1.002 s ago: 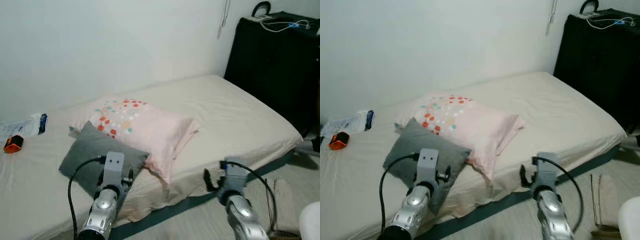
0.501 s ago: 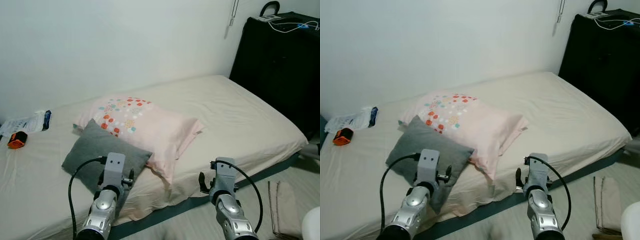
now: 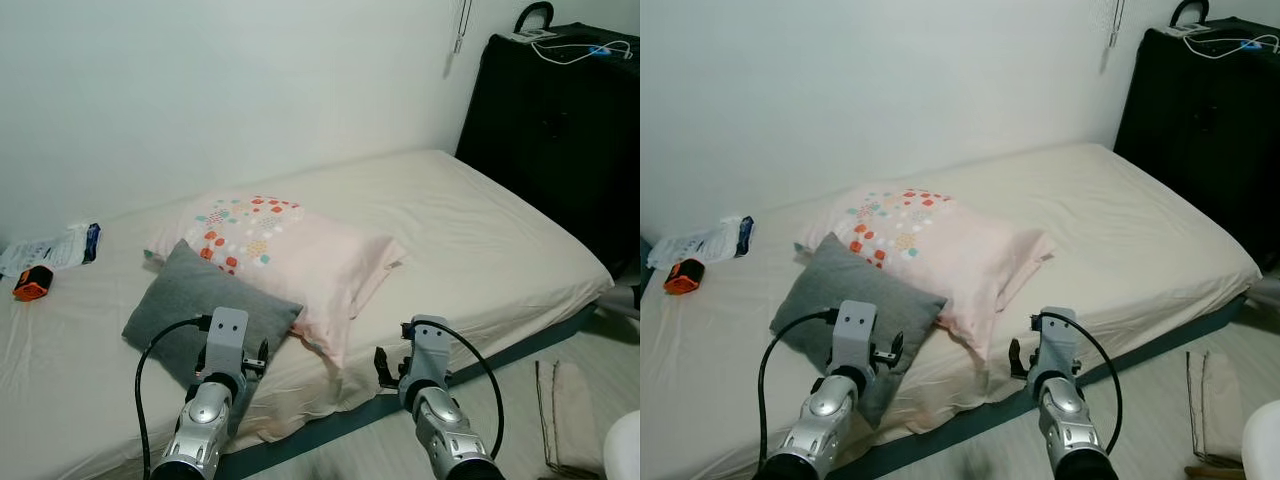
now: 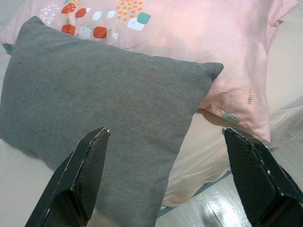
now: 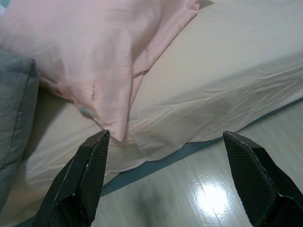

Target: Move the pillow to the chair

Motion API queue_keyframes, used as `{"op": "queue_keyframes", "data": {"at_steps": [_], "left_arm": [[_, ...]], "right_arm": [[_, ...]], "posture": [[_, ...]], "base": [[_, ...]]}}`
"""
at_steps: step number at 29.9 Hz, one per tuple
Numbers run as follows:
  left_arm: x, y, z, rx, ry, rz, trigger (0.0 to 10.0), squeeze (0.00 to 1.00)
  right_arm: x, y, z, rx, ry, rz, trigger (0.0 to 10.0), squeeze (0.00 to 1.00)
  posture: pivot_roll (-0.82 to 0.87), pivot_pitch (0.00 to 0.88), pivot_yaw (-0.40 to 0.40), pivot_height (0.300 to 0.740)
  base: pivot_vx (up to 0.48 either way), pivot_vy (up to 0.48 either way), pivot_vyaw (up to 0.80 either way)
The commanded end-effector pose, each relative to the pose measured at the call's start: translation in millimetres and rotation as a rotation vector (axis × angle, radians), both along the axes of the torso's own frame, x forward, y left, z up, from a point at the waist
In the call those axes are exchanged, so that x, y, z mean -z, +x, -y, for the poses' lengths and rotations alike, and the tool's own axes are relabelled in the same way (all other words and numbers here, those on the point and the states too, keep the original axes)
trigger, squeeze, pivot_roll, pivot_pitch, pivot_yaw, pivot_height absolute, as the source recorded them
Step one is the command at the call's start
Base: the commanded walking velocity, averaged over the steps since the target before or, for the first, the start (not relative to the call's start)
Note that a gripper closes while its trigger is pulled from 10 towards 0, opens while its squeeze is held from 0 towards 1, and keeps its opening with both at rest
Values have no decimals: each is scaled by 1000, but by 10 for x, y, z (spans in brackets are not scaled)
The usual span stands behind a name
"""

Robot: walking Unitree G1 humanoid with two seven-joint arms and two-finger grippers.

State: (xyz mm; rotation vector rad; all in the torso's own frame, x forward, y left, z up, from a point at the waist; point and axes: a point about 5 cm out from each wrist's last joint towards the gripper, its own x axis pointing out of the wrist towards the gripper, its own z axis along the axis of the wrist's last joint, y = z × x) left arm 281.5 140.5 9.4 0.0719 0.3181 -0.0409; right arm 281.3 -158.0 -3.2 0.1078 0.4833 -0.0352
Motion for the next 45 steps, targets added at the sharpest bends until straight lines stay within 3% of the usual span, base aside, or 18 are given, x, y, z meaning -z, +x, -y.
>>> {"op": "queue_keyframes", "data": {"at_steps": [1,5,11,15,24,31,45], "left_arm": [[14,-3,22,8,2,-5,10000,0],[16,1,36,11,-7,-9,10000,0],[6,6,-10,-16,11,2,10000,0],[-2,6,-69,-50,-2,5,10000,0],[-1,-9,-8,-19,-29,4,10000,0],[36,-56,49,32,-7,1,10000,0],[19,-35,32,5,-11,9,10000,0]], "right_arm": [[8,6,-44,-6,47,3,10000,0],[21,6,-31,4,82,4,10000,0],[-27,37,-22,3,61,42,10000,0],[-163,100,-22,-46,-60,143,10000,0],[-72,74,61,41,4,82,10000,0],[-65,72,-63,-52,-57,89,10000,0],[-53,71,-76,-54,-36,87,10000,0]], "posture": [[-89,0,32,720],[-89,0,32,720],[-83,0,33,720],[-86,0,38,720],[-86,0,37,720],[-98,0,42,720],[-96,6,41,720]], "base": [[0,0,0],[0,0,0],[0,0,0],[0,0,0],[0,0,0],[0,0,0],[0,0,0]]}}
